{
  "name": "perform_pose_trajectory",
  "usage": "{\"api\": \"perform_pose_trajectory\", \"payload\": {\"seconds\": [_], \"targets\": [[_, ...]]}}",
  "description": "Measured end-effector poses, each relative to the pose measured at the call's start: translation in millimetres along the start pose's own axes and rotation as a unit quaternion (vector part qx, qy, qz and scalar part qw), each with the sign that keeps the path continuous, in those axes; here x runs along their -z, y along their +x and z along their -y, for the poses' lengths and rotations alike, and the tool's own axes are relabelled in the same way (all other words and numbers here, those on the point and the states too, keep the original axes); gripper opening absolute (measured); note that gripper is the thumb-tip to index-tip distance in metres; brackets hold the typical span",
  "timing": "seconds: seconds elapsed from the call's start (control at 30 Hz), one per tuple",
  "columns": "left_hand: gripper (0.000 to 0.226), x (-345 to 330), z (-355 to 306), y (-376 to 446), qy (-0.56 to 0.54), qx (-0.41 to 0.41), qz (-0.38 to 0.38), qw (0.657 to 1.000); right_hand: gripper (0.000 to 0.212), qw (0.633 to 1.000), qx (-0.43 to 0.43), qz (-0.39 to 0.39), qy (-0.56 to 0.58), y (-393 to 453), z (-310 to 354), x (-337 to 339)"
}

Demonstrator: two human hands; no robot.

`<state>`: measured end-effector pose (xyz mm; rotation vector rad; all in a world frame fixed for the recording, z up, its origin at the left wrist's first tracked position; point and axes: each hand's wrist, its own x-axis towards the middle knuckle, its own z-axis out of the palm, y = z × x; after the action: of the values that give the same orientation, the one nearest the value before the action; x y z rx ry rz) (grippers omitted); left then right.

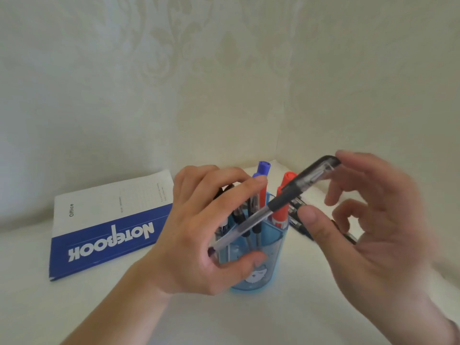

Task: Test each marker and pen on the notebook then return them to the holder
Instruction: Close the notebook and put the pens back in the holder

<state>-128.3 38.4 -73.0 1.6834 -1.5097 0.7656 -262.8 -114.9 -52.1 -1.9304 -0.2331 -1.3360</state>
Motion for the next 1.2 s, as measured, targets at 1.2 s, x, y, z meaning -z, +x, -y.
{"api": "perform_pose_trajectory", "payload": {"seconds": [1.2], "targets": [[0.055,-6.4,-7.5,1.5,0.034,-0.053,-0.034,0.997,0.019,0.769,-0.269,0.343,-0.468,3.5,-66.3,5.8]]}}
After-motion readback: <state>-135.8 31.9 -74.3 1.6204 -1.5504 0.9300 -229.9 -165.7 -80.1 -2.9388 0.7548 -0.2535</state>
